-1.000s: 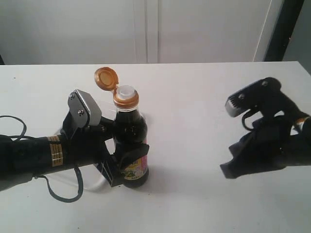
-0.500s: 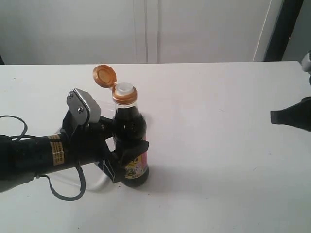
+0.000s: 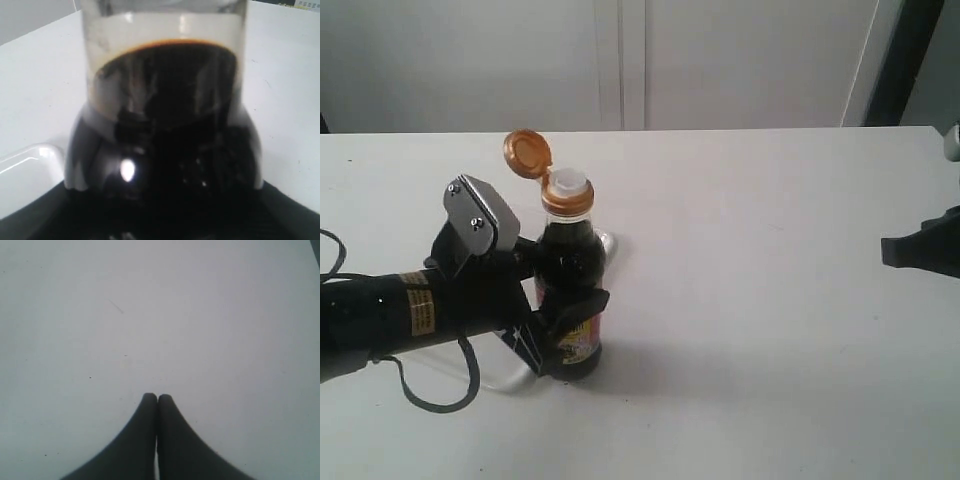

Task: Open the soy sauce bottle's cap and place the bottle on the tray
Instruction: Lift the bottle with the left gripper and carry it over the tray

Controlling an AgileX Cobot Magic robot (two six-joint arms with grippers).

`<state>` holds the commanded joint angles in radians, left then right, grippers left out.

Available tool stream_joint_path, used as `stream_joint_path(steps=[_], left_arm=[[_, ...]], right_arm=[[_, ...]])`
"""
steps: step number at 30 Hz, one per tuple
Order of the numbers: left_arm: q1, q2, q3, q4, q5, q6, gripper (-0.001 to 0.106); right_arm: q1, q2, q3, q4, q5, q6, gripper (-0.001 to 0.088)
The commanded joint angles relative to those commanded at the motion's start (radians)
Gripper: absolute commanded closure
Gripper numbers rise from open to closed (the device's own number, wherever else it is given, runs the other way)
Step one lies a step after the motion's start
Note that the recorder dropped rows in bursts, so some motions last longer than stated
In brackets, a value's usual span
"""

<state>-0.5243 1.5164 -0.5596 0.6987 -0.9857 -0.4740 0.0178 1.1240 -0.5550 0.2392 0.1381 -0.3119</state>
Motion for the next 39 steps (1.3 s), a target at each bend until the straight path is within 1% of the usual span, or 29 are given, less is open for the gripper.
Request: stream_joint_path(steps=[5,7,9,11,12,15,16,18,22,25,26,27,29,34,39], left_arm=[[0.000,-0.064,0.000,-0.023,0.014,0.000,0.105],[0.000,-0.084,0.000,-0.051,0.022,0.002,0.105],[0.000,-0.099,0.000,-0.125,0.037,0.013,0.105],[0.002,-0.110,0.000,-0.206,0.037,0.072,0.105],[0.002,-0.113,0.000,-0.250,0.030,0.129,0.105],[0.002,-0.113,0.000,-0.303,0.018,0.189,0.105],[0.002,-0.113,0.000,-0.346,0.016,0.219,0.105],[0.003,-0.113,0.000,-0.420,0.018,0.239,0.105],[0.003,-0.111,0.000,-0.571,0.023,0.340,0.105],[0.003,-0.107,0.000,-0.608,0.023,0.401,0.105],[0.003,-0.107,0.000,-0.633,0.023,0.419,0.105],[0.003,-0.104,0.000,-0.685,0.026,0.444,0.105],[0.003,-0.088,0.000,-0.734,0.023,0.464,0.105],[0.003,-0.039,0.000,-0.754,-0.008,0.474,0.105],[0.003,-0.008,0.000,-0.759,-0.084,0.497,0.105]], right_arm=[[0.000,0.000,0.000,0.000,-0.011,0.000,0.0868],[0.000,0.000,0.000,0.000,-0.011,0.000,0.0868],[0.000,0.000,0.000,0.012,-0.011,0.000,0.0868],[0.000,0.000,0.000,0.026,-0.011,0.000,0.0868],[0.000,0.000,0.000,0.030,-0.011,0.000,0.0868],[0.000,0.000,0.000,0.033,-0.013,0.000,0.0868],[0.000,0.000,0.000,0.033,-0.016,0.000,0.0868],[0.000,0.000,0.000,0.042,-0.020,0.000,0.0868],[0.002,0.000,0.000,0.045,-0.028,0.000,0.0868],[0.002,0.000,0.000,0.052,-0.030,0.000,0.0868],[0.002,0.000,0.000,0.055,-0.030,0.000,0.0868],[0.002,0.000,0.000,0.058,-0.030,0.000,0.0868],[0.002,0.000,0.000,0.058,-0.030,0.000,0.0868],[0.002,0.000,0.000,0.063,-0.030,0.000,0.0868],[0.002,0.000,0.000,0.076,-0.034,0.000,0.0868]])
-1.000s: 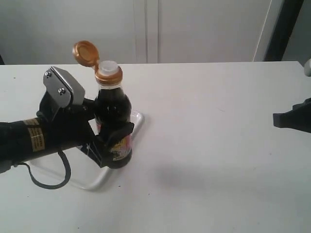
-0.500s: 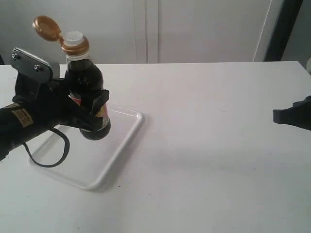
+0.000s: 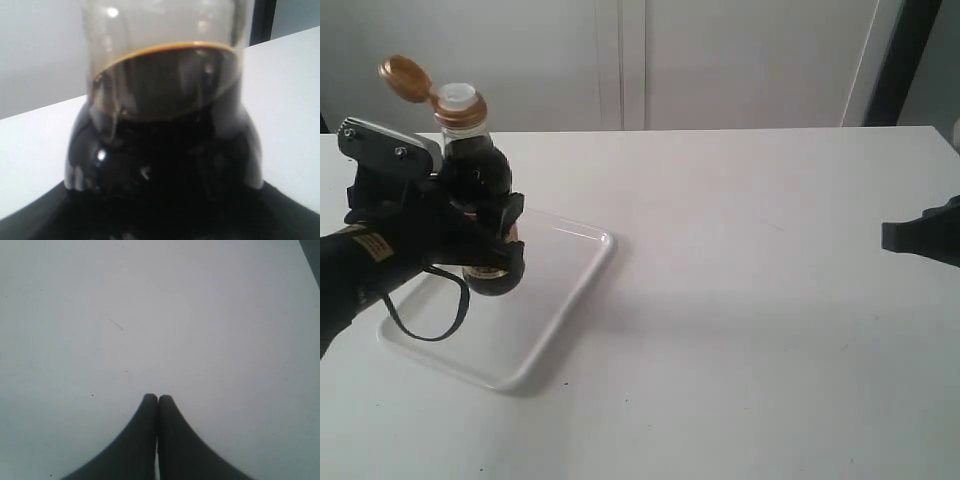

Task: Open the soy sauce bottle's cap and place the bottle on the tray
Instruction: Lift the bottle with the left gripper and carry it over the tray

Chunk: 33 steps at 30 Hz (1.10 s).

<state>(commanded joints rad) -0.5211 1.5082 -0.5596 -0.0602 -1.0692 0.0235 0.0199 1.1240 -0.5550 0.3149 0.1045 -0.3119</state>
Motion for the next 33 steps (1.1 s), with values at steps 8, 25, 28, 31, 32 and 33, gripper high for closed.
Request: stream_joint_path(steps=[8,25,28,31,32,33], left_arm=[[0.000,0.064,0.000,-0.094,-0.072,0.005,0.105],[0.000,0.178,0.000,-0.116,-0.133,-0.024,0.105],[0.000,0.196,0.000,-0.121,-0.135,-0.024,0.105],[0.000,0.206,0.000,-0.124,-0.135,-0.029,0.105],[0.000,0.206,0.000,-0.124,-0.133,-0.029,0.105],[0.000,0.206,0.000,-0.124,-0.133,-0.031,0.105]], right_arm=[[0.000,0.000,0.000,0.002,-0.002,0.000,0.0868],[0.000,0.000,-0.002,0.004,-0.004,0.000,0.0868],[0.000,0.000,-0.002,0.006,-0.004,0.000,0.0868],[0.000,0.000,-0.002,0.006,-0.006,0.000,0.0868],[0.000,0.000,-0.002,0.006,-0.006,0.000,0.0868],[0.000,0.000,-0.002,0.006,-0.006,0.000,0.0868]])
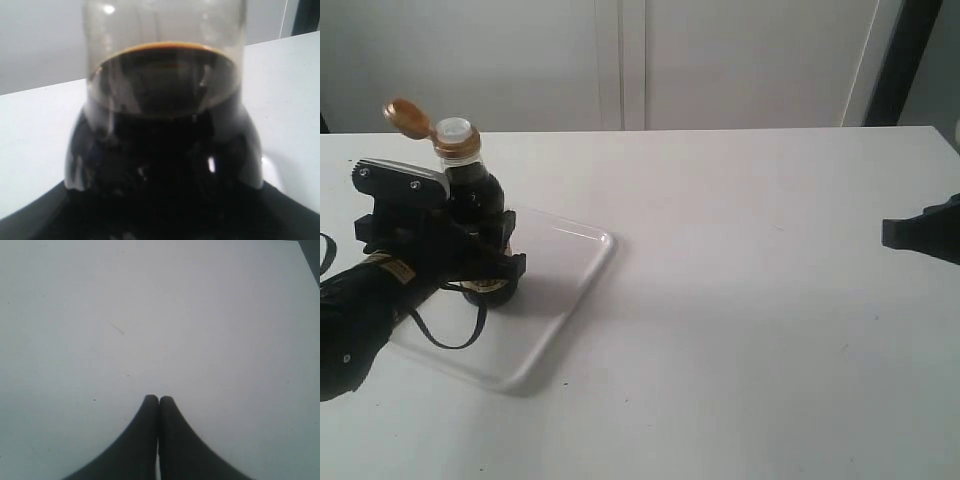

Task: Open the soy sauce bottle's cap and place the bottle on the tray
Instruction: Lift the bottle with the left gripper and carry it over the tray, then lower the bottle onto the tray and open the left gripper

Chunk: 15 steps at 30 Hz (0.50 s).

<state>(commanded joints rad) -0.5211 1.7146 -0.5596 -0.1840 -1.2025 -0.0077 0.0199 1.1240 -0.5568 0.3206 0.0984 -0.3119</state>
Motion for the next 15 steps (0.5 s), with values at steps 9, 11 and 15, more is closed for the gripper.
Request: stream_joint_path(steps=[9,11,15], left_arm=[[0.000,0.002,0.000,-0.039,0.007,-0.022,0.080],[0.000,-0.002,0.000,-0.039,0.007,-0.022,0.064],[0.000,-0.020,0.000,-0.036,0.010,-0.022,0.044]], right_arm=[[0.000,0.000,0.000,0.000,-0.002,0.000,0.0868],[0.000,0.000,0.000,0.000,-0.002,0.000,0.0868],[0.000,0.000,0.000,0.000,-0.002,0.000,0.0868]])
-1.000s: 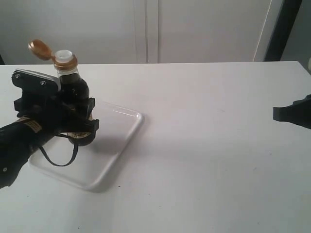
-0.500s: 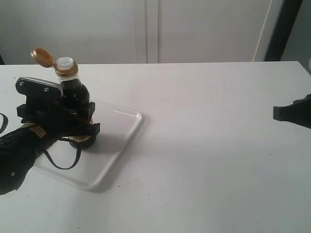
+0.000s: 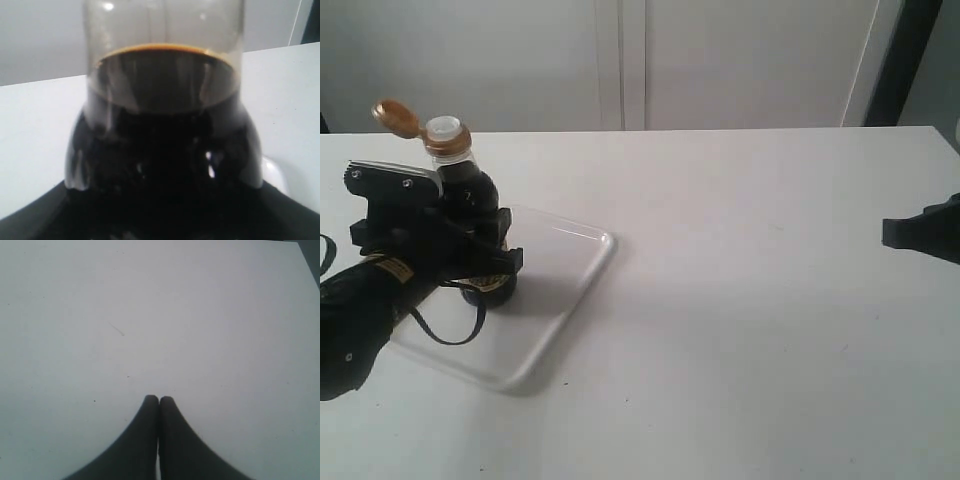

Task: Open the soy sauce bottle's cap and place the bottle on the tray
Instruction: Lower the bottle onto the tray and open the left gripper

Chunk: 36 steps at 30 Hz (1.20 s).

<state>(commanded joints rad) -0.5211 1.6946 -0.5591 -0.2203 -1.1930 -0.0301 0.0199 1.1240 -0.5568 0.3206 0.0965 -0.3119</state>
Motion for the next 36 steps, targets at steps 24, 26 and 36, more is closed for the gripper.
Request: stream_joint_path(steps=[24,26,36], left_arm=[[0.000,-0.153,0.094,-0.064,0.008,0.008,0.008],[0.000,-0.178,0.097,-0.064,0.013,0.008,0.008],[0.000,-0.306,0.097,-0.049,0.154,0.008,0.008]], right_arm=[[0.000,0.000,0.000,0.003,0.000,0.000,0.0868],[0.000,0.000,0.000,0.003,0.000,0.000,0.0868],[0.000,0.000,0.000,0.003,0.000,0.000,0.0868]])
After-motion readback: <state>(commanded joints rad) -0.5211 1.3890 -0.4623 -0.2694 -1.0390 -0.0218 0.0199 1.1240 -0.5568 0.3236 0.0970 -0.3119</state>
